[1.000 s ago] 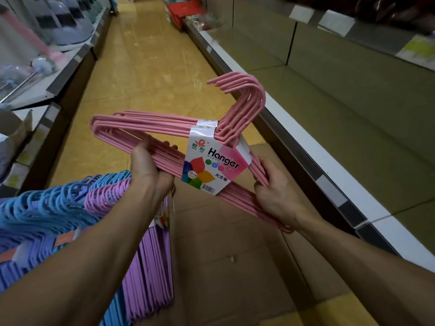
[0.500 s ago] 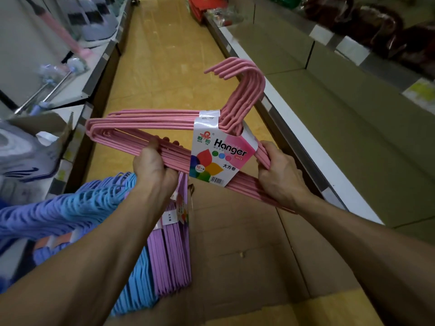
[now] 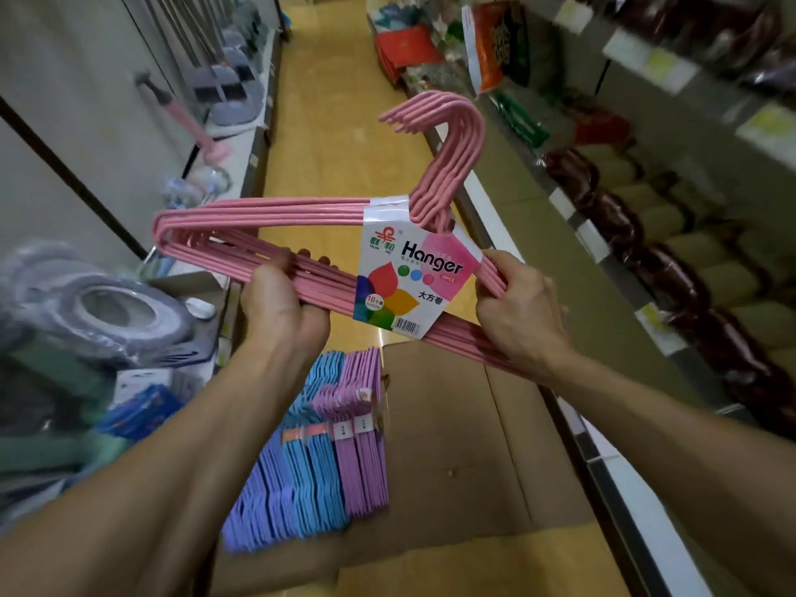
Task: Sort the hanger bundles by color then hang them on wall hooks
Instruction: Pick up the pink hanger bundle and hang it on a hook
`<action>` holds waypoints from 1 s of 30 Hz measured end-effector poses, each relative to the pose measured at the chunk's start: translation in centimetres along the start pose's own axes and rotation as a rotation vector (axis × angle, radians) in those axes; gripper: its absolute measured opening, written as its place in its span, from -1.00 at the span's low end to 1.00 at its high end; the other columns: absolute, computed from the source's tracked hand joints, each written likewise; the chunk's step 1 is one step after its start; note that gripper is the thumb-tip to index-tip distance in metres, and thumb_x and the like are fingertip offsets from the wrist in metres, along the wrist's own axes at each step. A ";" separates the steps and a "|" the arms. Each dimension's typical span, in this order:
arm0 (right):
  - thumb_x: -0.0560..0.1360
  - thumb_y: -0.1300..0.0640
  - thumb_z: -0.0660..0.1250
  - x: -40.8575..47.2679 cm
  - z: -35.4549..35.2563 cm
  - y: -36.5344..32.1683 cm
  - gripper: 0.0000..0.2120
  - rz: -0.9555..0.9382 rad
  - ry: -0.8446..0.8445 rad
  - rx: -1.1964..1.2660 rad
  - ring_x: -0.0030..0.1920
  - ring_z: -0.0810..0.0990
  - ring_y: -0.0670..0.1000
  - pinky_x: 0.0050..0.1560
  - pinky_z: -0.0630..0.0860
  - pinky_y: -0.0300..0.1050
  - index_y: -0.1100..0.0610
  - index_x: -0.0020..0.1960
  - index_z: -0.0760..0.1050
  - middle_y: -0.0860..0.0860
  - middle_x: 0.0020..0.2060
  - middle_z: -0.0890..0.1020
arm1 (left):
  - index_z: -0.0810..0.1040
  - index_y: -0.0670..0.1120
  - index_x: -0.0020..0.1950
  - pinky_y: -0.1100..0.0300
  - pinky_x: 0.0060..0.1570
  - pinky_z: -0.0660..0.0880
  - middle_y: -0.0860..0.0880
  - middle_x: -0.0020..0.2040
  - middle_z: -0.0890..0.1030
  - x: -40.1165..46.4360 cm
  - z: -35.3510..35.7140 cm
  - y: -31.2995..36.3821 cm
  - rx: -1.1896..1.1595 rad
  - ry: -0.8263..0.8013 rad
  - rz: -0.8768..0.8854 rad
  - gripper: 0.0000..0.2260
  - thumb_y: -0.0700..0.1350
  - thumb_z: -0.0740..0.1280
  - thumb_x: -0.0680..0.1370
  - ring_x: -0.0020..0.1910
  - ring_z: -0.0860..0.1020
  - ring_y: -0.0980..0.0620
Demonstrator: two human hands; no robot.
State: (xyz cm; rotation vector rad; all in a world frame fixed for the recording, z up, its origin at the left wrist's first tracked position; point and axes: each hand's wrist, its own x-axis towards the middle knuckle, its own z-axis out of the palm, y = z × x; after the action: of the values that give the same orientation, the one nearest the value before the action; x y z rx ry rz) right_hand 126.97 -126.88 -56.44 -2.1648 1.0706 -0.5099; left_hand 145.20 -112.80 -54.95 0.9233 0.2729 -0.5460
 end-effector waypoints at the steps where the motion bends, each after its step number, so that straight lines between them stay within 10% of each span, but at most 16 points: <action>1: 0.49 0.15 0.25 -0.2 -1.8 -2.0 -0.63 -0.005 0.003 0.001 -0.03 0.60 0.13 0.09 0.52 0.18 -0.10 0.27 0.47 -0.05 -0.12 0.64 | 0.42 -0.15 0.13 0.13 -0.28 0.61 -0.10 -0.16 0.53 -1.2 1.2 2.0 0.004 -0.005 -0.002 -0.89 -0.25 0.20 0.62 -0.22 0.57 -0.04; 10: 0.47 0.20 0.23 -3.1 -17.9 -20.2 -0.67 -0.086 0.034 0.045 -0.13 0.59 0.12 0.00 0.55 0.14 -0.11 0.16 0.49 -0.04 -0.21 0.62 | 0.46 -0.10 -0.17 0.11 -0.17 0.52 -0.03 -0.30 0.52 -15.8 12.5 20.5 -0.037 -0.039 0.040 -0.86 -0.22 0.21 0.59 -0.31 0.53 -0.01; 25: 0.58 0.16 0.24 -8.0 -36.5 -40.8 -0.85 -0.357 0.174 0.031 -0.13 0.56 0.19 -0.21 0.48 0.02 -0.07 0.05 0.52 0.04 -0.17 0.62 | 0.47 -0.12 0.04 0.04 0.01 0.57 -0.10 -0.18 0.59 -37.3 22.6 41.2 -0.052 -0.209 0.245 -0.92 -0.24 0.21 0.61 -0.14 0.57 -0.04; 30: 0.57 0.18 0.24 -10.0 -39.2 -43.5 -0.86 -0.395 0.167 0.069 -0.11 0.56 0.18 -0.12 0.56 0.14 -0.01 0.00 0.53 0.03 -0.17 0.62 | 0.40 -0.11 -0.02 0.17 -0.40 0.54 -0.08 -0.41 0.54 -41.5 23.1 44.0 -0.026 -0.186 0.303 -0.92 -0.26 0.18 0.62 -0.44 0.58 -0.01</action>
State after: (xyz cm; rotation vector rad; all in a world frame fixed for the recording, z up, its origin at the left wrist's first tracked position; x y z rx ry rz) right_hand 121.73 -114.60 1.38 -2.3102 0.6922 -0.9063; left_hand 134.88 -96.82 6.95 0.8628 -0.0290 -0.3443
